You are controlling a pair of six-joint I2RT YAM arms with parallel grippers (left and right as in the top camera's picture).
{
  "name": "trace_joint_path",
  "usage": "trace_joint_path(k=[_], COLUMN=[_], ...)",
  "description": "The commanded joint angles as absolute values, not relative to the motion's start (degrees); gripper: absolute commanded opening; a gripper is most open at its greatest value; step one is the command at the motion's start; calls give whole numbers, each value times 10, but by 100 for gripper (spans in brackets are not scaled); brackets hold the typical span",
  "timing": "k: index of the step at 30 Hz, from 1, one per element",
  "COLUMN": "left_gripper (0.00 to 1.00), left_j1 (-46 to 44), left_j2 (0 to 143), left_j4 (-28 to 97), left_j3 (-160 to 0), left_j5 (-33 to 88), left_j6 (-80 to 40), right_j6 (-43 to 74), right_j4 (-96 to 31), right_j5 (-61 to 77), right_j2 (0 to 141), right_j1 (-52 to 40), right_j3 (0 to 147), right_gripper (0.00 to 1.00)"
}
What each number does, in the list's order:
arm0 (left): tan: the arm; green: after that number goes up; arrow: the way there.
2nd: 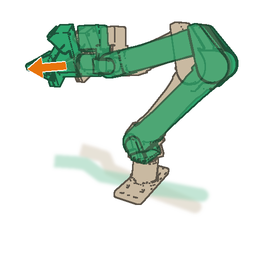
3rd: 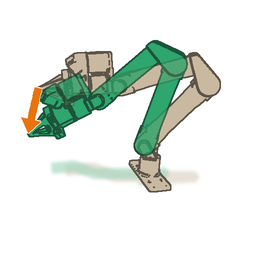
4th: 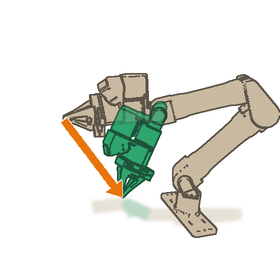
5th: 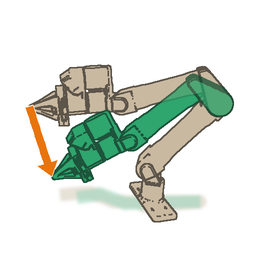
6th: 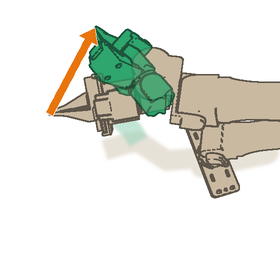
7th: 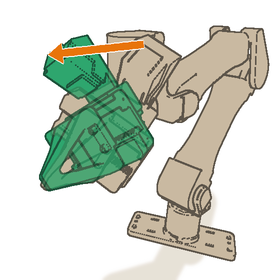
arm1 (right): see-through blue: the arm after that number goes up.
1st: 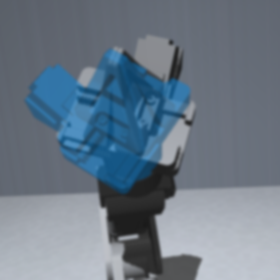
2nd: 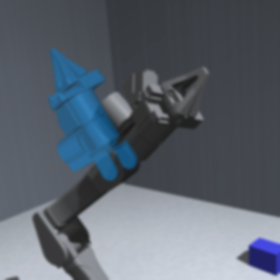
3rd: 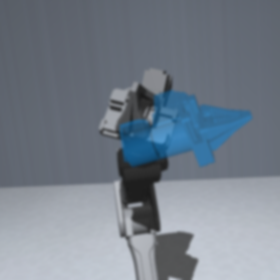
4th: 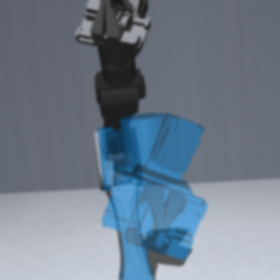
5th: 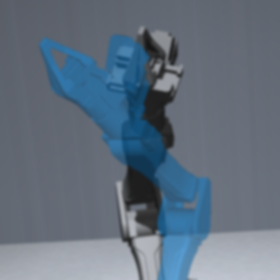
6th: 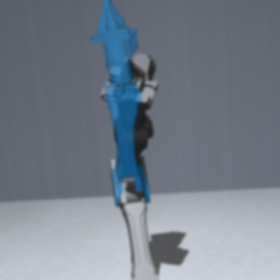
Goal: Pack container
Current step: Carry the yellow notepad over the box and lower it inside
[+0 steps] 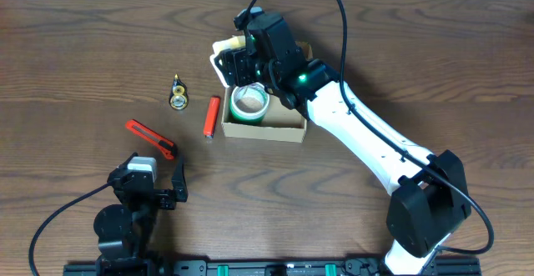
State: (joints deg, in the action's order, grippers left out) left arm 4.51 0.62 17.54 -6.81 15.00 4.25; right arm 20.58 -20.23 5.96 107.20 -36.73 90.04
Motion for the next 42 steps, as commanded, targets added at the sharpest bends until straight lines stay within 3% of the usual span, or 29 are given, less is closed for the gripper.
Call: trace_joint_path(k=[1, 42], left_gripper=[95, 95], left_j1=[49, 49], left_j2=[3, 3], left_j4=[177, 177], left_j3=[-55, -55], left_j5=[148, 148], left_j6=[36, 36], right_j6=[223, 194], right_j4=[-197, -353], right_j5=[72, 2], right_j2=[1088, 1112], right_j1=[-376, -386], right_j3=[902, 902], right_gripper=[75, 77])
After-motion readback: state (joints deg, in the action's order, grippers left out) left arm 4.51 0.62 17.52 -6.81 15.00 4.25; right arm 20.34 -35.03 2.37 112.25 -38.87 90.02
